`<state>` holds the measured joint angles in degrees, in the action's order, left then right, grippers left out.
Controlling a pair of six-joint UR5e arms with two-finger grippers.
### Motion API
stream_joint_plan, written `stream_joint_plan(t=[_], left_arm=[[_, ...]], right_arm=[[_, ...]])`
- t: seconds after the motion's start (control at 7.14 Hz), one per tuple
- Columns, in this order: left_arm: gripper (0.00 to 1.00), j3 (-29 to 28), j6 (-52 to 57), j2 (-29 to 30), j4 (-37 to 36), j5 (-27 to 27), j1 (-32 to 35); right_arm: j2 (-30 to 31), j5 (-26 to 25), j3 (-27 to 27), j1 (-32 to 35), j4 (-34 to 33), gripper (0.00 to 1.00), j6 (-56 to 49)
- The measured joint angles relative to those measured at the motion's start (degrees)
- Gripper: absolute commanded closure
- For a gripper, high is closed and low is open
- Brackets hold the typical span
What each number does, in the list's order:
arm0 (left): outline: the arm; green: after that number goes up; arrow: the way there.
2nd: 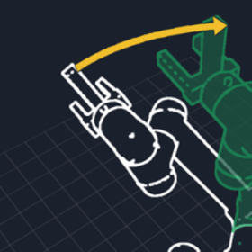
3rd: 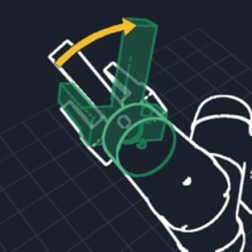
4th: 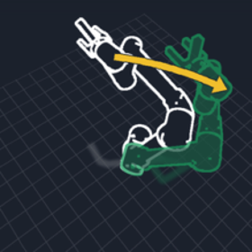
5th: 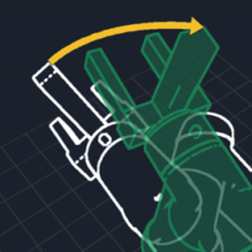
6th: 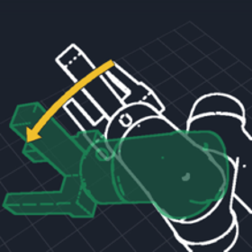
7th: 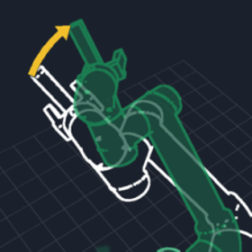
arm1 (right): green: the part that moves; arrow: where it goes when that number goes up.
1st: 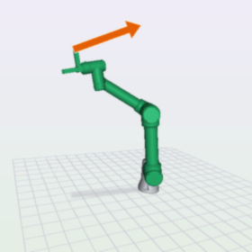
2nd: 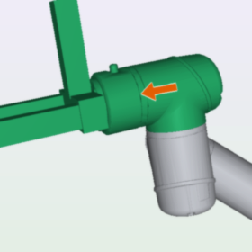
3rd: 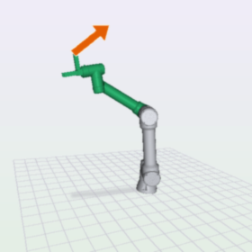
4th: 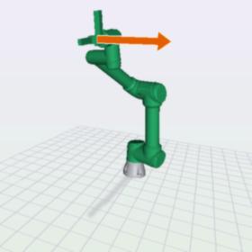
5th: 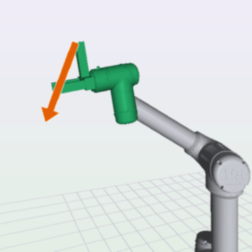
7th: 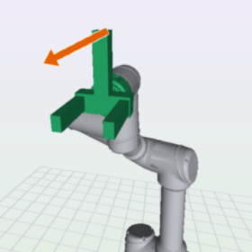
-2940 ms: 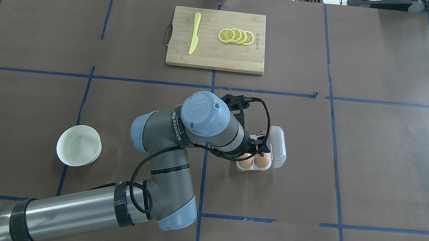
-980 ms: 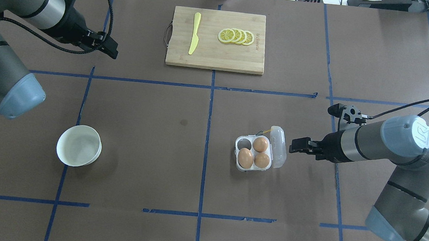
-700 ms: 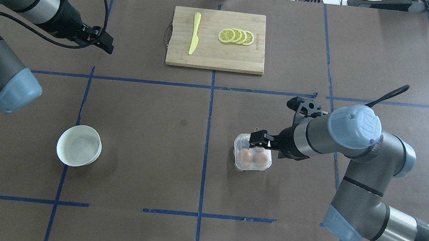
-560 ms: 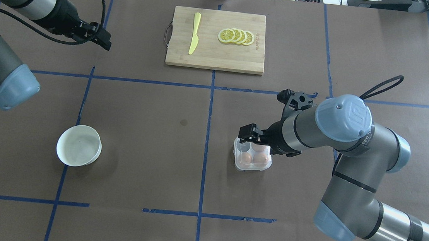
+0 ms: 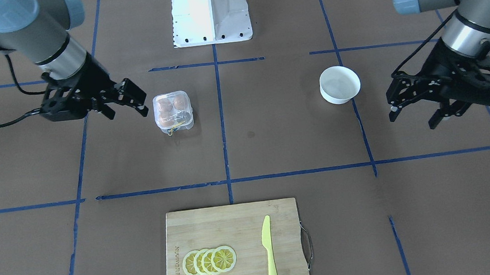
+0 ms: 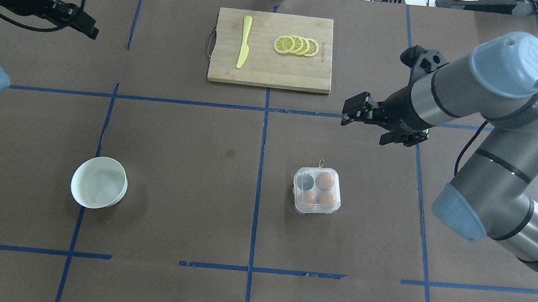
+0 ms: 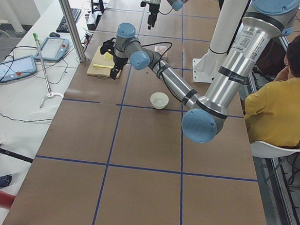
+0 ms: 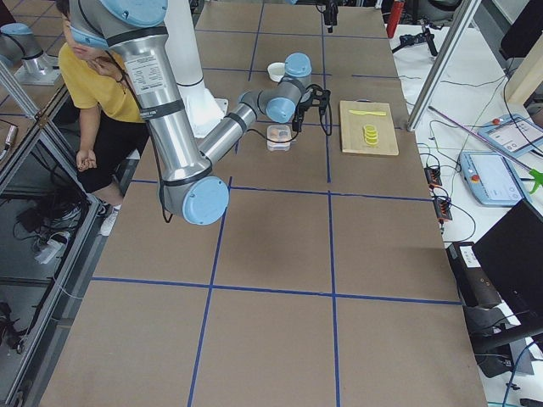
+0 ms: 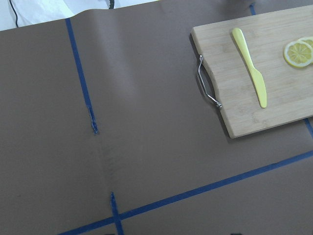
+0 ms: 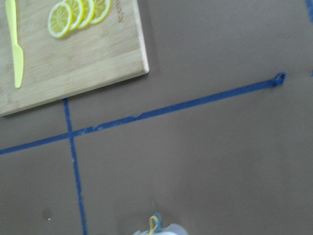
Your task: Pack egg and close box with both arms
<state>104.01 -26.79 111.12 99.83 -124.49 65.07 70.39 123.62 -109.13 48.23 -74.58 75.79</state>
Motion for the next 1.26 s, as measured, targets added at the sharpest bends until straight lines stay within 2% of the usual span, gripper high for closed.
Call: stream_joint_plan(t=[0.14, 0.42, 0.7, 0.98, 1.26], left_arm=[[0.01, -2.4, 7.3, -1.3, 0.2, -0.6, 4.2], [0.01, -10.5, 21.4, -1.9, 0.7, -2.4, 12.4], [0.00, -16.2, 27.4, -2.1, 0.8, -5.8, 17.6], [0.00, -20.3, 33.7, -2.2, 0.4, -9.2, 23.0], [0.00, -20.8, 36.3, -2.0, -3.5, -13.5, 25.9]], right_arm=[[2.0, 2.8, 2.7, 5.8, -0.5, 0.00, -8.1], [3.7, 9.7, 12.3, 19.3, -0.8, 0.00, -26.2], [3.8, 13.0, 22.9, 30.2, -1.0, 0.00, -43.7], [3.5, 14.2, 29.7, 35.9, -2.4, 0.00, -54.6], [2.3, 14.5, 31.4, 37.3, -9.4, 0.00, -61.6]])
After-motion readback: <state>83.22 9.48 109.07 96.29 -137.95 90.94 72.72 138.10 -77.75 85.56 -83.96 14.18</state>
